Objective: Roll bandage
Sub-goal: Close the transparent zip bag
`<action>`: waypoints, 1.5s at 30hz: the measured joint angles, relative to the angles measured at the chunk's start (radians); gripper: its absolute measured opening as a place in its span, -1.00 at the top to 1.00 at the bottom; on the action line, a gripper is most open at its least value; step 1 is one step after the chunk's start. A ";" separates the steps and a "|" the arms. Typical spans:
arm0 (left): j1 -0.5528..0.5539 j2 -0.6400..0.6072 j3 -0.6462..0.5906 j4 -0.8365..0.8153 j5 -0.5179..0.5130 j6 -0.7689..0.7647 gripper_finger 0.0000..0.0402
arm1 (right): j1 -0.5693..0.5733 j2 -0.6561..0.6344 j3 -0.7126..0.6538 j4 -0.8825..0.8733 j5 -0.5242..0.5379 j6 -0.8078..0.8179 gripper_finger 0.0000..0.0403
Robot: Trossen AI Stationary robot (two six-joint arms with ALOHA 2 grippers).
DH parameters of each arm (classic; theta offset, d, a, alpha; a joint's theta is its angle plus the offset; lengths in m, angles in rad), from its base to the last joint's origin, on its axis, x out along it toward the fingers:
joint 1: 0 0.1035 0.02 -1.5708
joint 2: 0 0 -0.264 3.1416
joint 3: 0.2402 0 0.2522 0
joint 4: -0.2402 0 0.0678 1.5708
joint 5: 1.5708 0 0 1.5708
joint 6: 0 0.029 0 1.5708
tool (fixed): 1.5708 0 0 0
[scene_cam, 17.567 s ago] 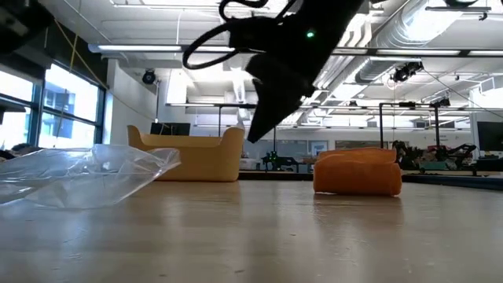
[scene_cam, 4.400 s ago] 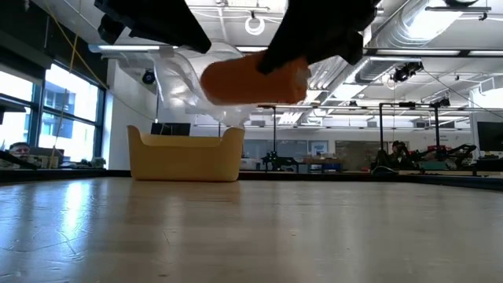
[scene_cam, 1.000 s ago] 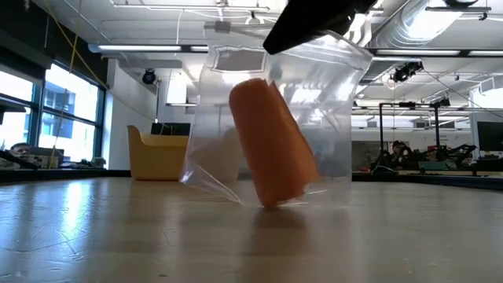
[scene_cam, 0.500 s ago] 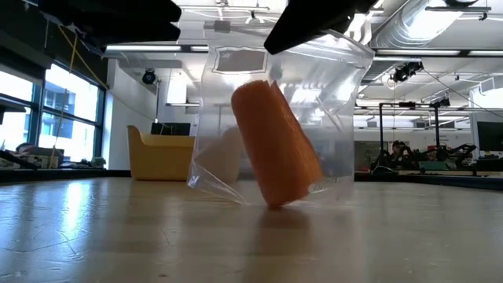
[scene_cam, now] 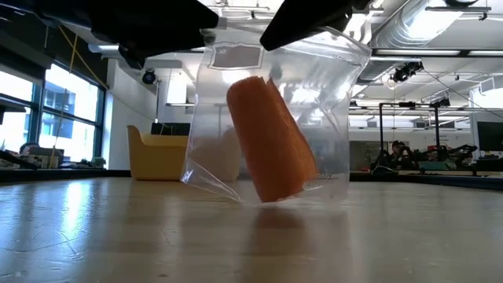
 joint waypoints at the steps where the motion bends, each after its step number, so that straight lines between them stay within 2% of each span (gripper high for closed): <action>1: 0.000 0.003 0.000 0.002 -0.001 0.000 0.35 | 0.001 0.000 0.000 0.002 0.000 0.000 1.00; 12: 0.004 0.005 0.000 0.016 0.006 0.008 0.93 | 0.003 0.000 0.000 0.032 -0.009 -0.029 1.00; 18: -0.001 0.005 0.021 0.018 0.016 0.065 0.99 | 0.005 -0.007 0.000 0.044 -0.067 -0.068 0.95; 23: -0.013 0.005 0.071 -0.081 0.011 0.095 1.00 | 0.007 -0.039 0.000 0.065 -0.253 -0.031 0.64; 28: -0.018 0.005 0.140 -0.266 0.008 0.082 1.00 | 0.032 -0.056 0.000 0.111 -0.276 -0.048 0.26; 31: -0.018 0.005 0.180 -0.359 0.007 0.060 1.00 | 0.044 -0.066 0.000 0.172 -0.220 -0.085 0.14; 35: -0.024 0.005 0.218 -0.424 0.008 0.058 1.00 | 0.059 -0.071 0.000 0.244 0.024 -0.122 0.12; 37: -0.028 0.006 0.233 -0.424 0.007 0.062 1.00 | 0.059 -0.071 0.000 0.249 0.080 -0.141 0.11; 45: -0.042 0.006 0.251 -0.423 0.005 0.051 1.00 | 0.034 -0.062 0.000 0.253 0.059 -0.146 0.11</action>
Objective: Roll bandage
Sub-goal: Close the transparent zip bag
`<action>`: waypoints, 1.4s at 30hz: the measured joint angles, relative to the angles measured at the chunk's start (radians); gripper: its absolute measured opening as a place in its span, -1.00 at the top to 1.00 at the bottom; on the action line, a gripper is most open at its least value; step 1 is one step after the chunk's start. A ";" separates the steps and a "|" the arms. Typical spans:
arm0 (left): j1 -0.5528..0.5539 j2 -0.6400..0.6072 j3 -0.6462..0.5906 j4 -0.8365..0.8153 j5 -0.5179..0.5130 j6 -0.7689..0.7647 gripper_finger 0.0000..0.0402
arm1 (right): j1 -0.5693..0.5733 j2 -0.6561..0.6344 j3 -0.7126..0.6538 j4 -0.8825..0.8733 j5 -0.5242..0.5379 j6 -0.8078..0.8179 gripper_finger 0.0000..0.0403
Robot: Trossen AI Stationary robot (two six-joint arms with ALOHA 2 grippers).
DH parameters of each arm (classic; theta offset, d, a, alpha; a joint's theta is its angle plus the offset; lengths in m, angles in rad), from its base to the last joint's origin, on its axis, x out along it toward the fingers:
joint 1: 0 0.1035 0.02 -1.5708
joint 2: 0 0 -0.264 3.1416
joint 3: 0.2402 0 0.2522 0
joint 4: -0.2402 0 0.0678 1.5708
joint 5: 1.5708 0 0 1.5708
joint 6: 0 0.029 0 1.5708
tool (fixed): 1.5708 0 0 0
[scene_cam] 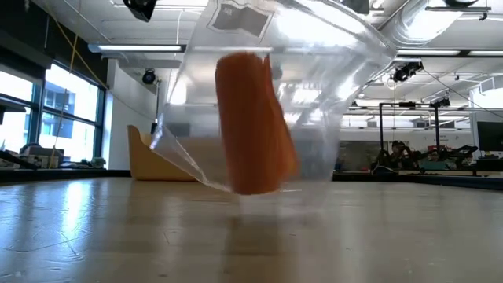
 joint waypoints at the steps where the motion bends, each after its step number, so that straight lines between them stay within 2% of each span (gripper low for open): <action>1: -0.001 0.000 0.000 0.003 0.000 0.001 1.00 | -0.006 0.000 0.000 0.001 -0.024 0.000 0.11; 6: -0.002 0.000 0.000 0.009 0.002 0.001 1.00 | -0.026 0.004 0.000 0.003 -0.102 0.015 0.12; 10: -0.006 0.000 0.001 0.045 0.002 0.012 1.00 | -0.033 0.021 0.000 0.010 -0.135 0.015 0.22; 13: -0.008 0.000 0.000 0.050 0.002 0.034 1.00 | -0.033 0.038 0.000 0.018 -0.148 0.015 0.34; 17: -0.009 0.000 0.000 0.055 -0.001 0.030 1.00 | -0.026 0.041 0.000 0.020 -0.108 0.015 0.53; 25: -0.014 0.000 -0.001 0.046 -0.001 0.034 1.00 | -0.025 0.041 0.002 -0.035 -0.133 0.014 0.96; 42: -0.025 -0.003 0.000 0.055 0.003 0.047 1.00 | -0.010 0.003 0.000 -0.218 -0.149 0.071 0.98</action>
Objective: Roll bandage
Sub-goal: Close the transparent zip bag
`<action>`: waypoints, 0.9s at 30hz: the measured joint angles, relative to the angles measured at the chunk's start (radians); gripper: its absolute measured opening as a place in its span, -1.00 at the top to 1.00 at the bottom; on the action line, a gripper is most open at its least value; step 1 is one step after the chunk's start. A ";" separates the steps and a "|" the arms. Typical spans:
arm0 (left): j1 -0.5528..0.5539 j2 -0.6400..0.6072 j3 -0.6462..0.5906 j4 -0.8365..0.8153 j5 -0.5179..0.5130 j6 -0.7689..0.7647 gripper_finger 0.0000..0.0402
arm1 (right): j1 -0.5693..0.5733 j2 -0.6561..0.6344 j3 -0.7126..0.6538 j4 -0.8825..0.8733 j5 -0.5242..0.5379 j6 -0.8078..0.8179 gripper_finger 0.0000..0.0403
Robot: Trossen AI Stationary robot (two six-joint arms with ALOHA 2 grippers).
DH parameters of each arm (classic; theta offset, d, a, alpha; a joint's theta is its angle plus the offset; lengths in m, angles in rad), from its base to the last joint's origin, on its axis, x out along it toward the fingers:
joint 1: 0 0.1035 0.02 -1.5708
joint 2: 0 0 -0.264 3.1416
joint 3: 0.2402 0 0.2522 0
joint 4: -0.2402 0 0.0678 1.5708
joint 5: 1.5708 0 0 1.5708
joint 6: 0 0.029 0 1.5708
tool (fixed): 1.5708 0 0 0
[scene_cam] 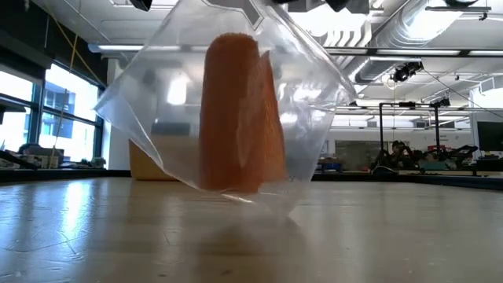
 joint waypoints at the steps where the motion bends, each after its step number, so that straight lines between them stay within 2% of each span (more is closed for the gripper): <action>1: -0.002 0.000 0.000 0.000 0.000 0.005 1.00 | 0.000 -0.005 0.000 -0.021 -0.001 0.014 0.98; 9: -0.036 -0.019 0.001 0.000 -0.041 0.058 1.00 | 0.000 -0.011 -0.001 -0.183 -0.059 0.107 1.00; 16: -0.041 -0.036 0.001 -0.003 -0.042 0.060 1.00 | 0.005 -0.041 0.018 -0.187 -0.051 0.101 0.95; 20: -0.038 -0.036 0.001 -0.008 -0.032 0.052 1.00 | 0.006 -0.083 0.065 -0.181 -0.053 0.095 0.73; 27: -0.038 -0.035 0.001 -0.006 -0.030 0.049 1.00 | -0.006 -0.050 0.071 0.069 -0.091 -0.063 0.19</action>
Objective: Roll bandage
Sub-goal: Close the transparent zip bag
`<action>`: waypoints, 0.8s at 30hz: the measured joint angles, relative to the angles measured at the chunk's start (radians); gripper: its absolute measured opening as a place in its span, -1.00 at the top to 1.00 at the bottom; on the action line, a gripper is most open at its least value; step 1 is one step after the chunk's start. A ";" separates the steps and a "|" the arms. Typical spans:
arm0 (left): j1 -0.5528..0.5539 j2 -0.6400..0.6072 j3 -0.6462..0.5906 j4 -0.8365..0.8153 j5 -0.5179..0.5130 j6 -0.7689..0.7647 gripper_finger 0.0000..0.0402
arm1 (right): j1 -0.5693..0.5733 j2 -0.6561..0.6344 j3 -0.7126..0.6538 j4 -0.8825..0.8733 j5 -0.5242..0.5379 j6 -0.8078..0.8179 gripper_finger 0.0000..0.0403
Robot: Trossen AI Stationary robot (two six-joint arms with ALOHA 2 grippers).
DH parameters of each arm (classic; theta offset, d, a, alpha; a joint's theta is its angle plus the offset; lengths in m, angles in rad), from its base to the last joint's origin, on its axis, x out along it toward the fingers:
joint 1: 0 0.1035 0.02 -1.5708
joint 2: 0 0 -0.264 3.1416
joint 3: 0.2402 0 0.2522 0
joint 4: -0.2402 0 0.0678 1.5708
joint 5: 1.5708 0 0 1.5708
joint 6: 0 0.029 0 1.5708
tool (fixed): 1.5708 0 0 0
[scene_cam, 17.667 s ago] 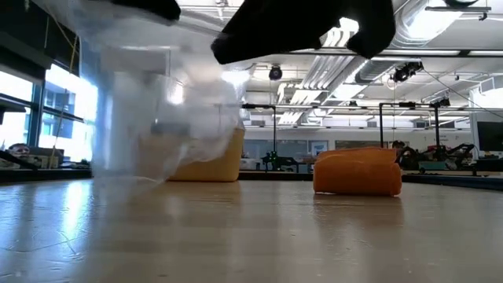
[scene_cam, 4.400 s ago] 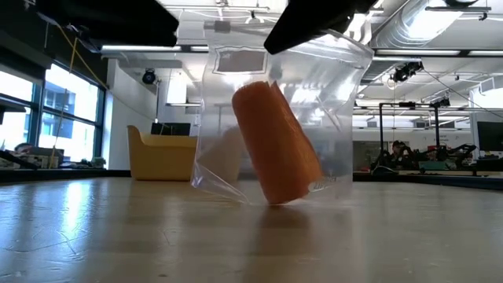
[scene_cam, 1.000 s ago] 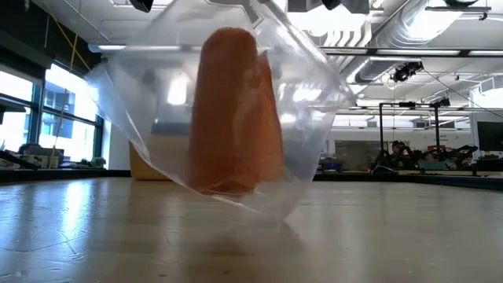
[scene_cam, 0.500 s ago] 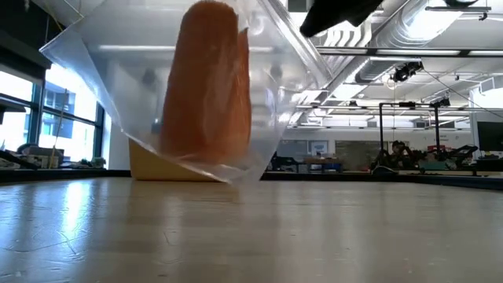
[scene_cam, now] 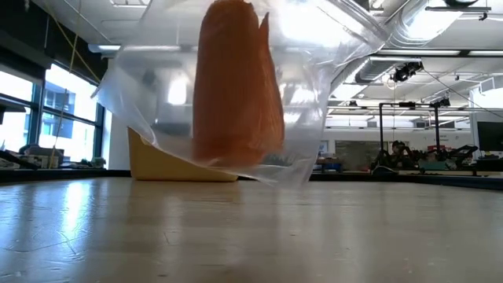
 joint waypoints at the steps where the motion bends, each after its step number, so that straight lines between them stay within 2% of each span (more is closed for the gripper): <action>1: 0.000 0.000 0.000 0.000 0.000 0.000 1.00 | -0.005 0.014 0.000 0.015 -0.004 -0.003 0.17; 5: 0.000 0.000 0.000 0.001 0.000 -0.008 1.00 | -0.021 0.050 0.000 0.001 -0.018 -0.016 0.27; 10: 0.002 0.001 0.000 -0.001 0.000 -0.009 1.00 | -0.035 0.054 0.000 -0.034 -0.091 0.006 0.65; 15: 0.005 0.001 0.000 -0.002 0.002 -0.009 1.00 | -0.037 0.054 0.000 -0.070 -0.095 -0.003 0.94; 24: 0.002 0.002 0.000 -0.005 -0.004 0.003 1.00 | -0.027 0.054 0.000 -0.154 -0.050 0.043 0.97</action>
